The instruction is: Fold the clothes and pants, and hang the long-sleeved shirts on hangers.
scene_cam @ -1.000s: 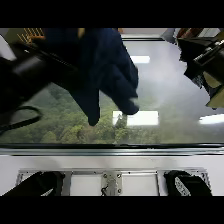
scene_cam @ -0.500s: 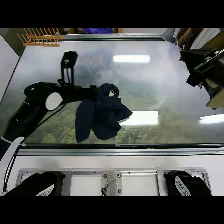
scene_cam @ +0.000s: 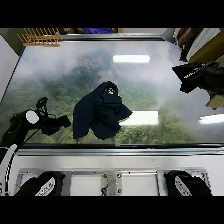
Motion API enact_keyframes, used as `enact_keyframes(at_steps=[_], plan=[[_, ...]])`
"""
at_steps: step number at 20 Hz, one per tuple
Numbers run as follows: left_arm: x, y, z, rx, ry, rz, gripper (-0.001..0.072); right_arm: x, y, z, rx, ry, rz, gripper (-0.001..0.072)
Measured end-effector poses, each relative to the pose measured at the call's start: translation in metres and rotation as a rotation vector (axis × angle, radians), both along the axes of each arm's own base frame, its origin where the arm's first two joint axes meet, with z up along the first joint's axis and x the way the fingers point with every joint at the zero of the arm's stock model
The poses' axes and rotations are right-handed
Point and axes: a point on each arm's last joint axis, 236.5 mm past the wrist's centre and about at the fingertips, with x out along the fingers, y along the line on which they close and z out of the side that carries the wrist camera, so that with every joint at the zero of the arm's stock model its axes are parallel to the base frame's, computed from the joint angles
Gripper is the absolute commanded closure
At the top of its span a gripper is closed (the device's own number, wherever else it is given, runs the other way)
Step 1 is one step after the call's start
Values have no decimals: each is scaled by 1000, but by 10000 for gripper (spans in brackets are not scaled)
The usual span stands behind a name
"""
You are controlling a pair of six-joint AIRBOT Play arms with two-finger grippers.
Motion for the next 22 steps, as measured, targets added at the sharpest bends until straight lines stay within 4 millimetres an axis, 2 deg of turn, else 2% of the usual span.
enact_keyframes(at_steps=[3,6,7,8,10,13,16,17,18,19,20,21,22], plan=[[-14,-13,-31,-84,96,22,18,2,0,-6,15,32,-4,694],[-16,-37,-47,-145,161,-10,19,2,0,-8,22,45,-8,693],[-14,-46,-48,-166,173,-21,102,2,0,-9,22,49,-7,693],[-13,-54,-51,-170,184,-45,341,2,1,-11,26,58,-5,694],[-6,-65,-55,-161,175,-89,688,0,3,-17,38,93,2,694],[14,-71,-50,-146,126,-123,695,-3,12,-46,51,210,11,695],[39,-61,-27,-141,49,-108,695,-14,27,-111,-4,407,2,682],[46,-54,-17,-135,24,-99,695,-19,34,-137,-19,485,-9,484],[54,-46,-7,-127,-13,-83,695,-25,42,-165,-32,561,-18,124],[59,-39,2,-120,-41,-70,695,-32,53,-192,-40,629,-20,-5],[62,-34,12,-121,-62,-59,695,-39,66,-215,-49,690,-9,0],[63,-32,15,-120,-71,-54,695,-43,73,-227,-51,721,-3,1],[68,-24,26,-113,-105,-38,696,-55,96,-259,-60,804,24,2]])
